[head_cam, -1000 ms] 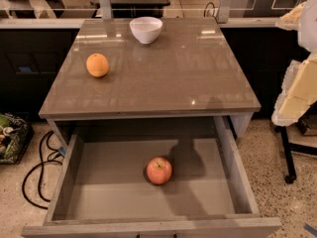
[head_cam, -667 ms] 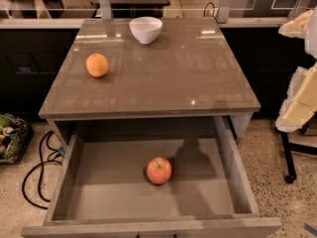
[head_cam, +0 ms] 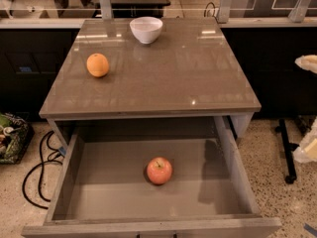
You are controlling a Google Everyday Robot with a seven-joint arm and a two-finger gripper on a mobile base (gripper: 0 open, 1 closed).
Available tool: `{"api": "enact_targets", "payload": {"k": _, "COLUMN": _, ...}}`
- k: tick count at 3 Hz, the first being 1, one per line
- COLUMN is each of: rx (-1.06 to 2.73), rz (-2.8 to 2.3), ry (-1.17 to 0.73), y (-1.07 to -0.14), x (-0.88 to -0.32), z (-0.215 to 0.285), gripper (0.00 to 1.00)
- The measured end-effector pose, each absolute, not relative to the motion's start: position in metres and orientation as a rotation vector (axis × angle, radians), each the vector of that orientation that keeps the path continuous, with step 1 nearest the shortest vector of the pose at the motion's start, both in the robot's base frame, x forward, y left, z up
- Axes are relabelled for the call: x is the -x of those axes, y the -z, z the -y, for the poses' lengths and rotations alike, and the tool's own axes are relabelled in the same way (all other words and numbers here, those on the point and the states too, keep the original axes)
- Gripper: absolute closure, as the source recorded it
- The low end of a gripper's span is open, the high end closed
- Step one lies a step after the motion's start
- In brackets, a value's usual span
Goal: Pick apple from top drawer and place on counter
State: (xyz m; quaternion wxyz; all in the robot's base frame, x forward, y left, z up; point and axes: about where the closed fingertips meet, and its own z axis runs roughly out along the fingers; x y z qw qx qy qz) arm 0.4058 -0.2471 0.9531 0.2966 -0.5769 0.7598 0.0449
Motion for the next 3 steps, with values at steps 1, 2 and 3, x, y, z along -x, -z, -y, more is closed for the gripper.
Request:
{"api": "enact_targets", "payload": {"k": 1, "rx": 1.502, "rz": -1.932, "ry": -0.181, "y": -0.938, "x": -0.398, "z": 0.247, "gripper": 0.00}}
{"api": "enact_targets", "payload": {"k": 2, "rx": 1.511, "rz": -1.853, "ry": -0.192, "y": -0.907, "x": -0.397, "z": 0.237, "gripper": 0.00}}
{"api": "enact_targets", "payload": {"k": 3, "rx": 1.505, "rz": -1.804, "ry": -0.228, "y": -0.854, "x": -0.401, "z": 0.220, "gripper": 0.00}}
